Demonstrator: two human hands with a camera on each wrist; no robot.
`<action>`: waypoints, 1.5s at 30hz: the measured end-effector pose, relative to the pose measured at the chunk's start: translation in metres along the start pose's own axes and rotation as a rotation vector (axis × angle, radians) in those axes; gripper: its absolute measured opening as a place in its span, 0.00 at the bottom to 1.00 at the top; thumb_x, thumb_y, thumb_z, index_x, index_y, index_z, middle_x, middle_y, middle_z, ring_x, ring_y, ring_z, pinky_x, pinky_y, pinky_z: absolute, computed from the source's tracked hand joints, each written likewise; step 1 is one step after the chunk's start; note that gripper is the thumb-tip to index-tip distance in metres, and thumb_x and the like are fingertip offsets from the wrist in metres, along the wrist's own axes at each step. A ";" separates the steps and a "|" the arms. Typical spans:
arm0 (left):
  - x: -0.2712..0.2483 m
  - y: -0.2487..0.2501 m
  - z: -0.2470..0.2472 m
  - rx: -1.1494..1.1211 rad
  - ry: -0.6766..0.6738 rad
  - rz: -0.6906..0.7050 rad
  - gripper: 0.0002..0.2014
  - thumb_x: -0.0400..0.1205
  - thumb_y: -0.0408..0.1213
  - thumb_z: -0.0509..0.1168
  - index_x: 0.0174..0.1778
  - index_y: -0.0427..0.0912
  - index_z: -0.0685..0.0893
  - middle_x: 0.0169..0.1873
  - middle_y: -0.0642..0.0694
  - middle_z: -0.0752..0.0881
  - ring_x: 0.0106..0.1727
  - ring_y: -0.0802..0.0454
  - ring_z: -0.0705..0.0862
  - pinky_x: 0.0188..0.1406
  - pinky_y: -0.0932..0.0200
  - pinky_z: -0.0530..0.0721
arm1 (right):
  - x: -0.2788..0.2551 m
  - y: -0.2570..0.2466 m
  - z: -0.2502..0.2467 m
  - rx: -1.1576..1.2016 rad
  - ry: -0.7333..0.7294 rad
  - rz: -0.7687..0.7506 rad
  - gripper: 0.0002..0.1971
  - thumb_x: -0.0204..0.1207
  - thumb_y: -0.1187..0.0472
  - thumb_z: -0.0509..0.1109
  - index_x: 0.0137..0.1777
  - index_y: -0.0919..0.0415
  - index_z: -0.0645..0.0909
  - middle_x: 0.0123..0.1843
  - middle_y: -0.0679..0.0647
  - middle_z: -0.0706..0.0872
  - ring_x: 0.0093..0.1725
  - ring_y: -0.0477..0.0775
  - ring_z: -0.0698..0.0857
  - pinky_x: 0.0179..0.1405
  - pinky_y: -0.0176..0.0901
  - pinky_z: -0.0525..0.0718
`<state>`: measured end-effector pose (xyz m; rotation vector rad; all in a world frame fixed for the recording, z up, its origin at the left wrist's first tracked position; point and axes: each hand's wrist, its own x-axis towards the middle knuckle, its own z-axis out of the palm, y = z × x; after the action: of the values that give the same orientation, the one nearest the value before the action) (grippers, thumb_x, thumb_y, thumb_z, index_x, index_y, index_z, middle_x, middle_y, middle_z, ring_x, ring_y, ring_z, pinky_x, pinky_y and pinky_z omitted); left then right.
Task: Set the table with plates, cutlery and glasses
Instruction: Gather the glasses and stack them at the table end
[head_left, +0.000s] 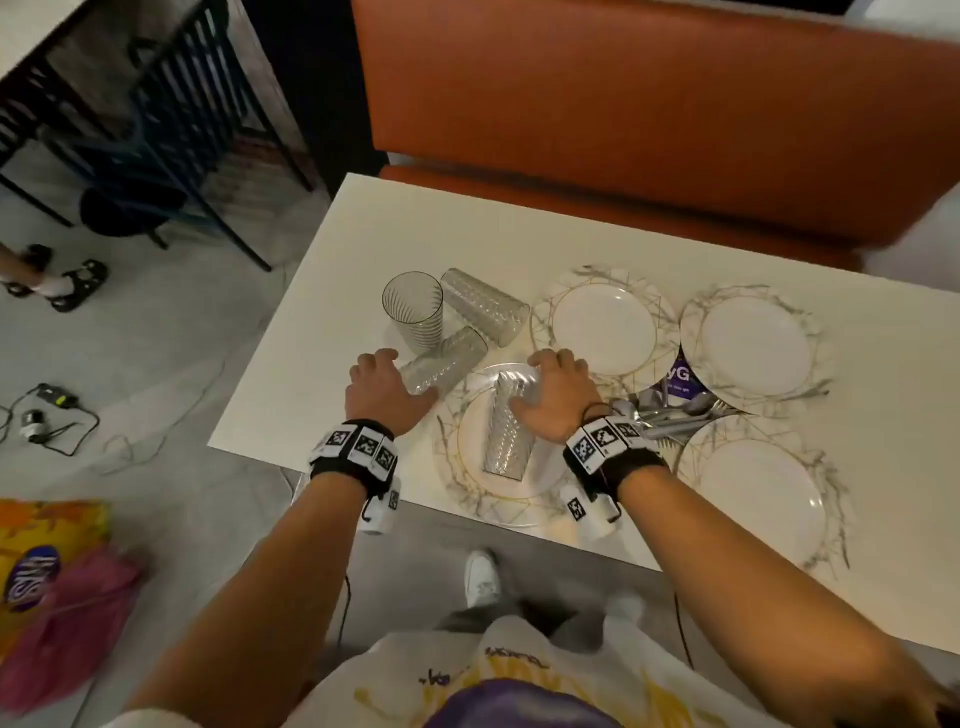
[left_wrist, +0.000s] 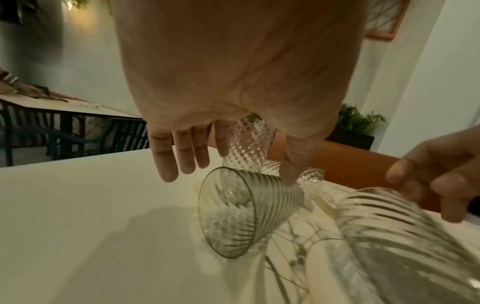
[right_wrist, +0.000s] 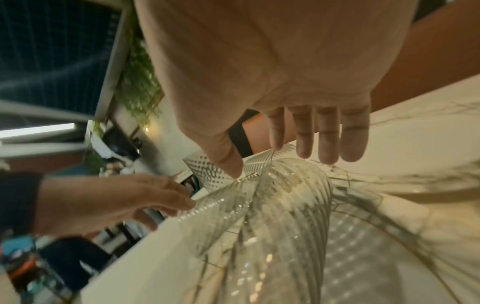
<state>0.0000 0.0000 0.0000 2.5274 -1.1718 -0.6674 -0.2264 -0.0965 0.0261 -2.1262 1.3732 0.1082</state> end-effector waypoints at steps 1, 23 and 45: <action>0.007 -0.001 0.001 0.048 -0.030 -0.013 0.44 0.75 0.59 0.77 0.81 0.38 0.70 0.75 0.35 0.74 0.76 0.35 0.73 0.72 0.37 0.77 | 0.009 -0.004 0.002 -0.064 0.005 0.014 0.37 0.73 0.38 0.70 0.78 0.54 0.66 0.74 0.58 0.70 0.72 0.63 0.70 0.69 0.60 0.77; -0.045 0.026 -0.027 -0.126 0.100 0.047 0.43 0.70 0.58 0.82 0.76 0.40 0.76 0.67 0.43 0.78 0.64 0.44 0.83 0.59 0.44 0.86 | 0.012 0.007 0.001 0.257 0.078 0.171 0.50 0.65 0.32 0.75 0.79 0.62 0.65 0.72 0.61 0.76 0.70 0.64 0.76 0.68 0.56 0.80; -0.115 0.486 0.194 -0.168 -0.244 0.627 0.45 0.71 0.51 0.84 0.80 0.43 0.70 0.73 0.43 0.73 0.68 0.44 0.81 0.67 0.44 0.85 | -0.127 0.408 -0.221 0.154 0.529 0.345 0.40 0.64 0.46 0.80 0.76 0.52 0.68 0.68 0.59 0.72 0.64 0.64 0.73 0.60 0.59 0.81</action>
<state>-0.4783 -0.2299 0.0760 1.8167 -1.7853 -0.8629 -0.6866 -0.2264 0.0757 -1.8391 1.9728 -0.4407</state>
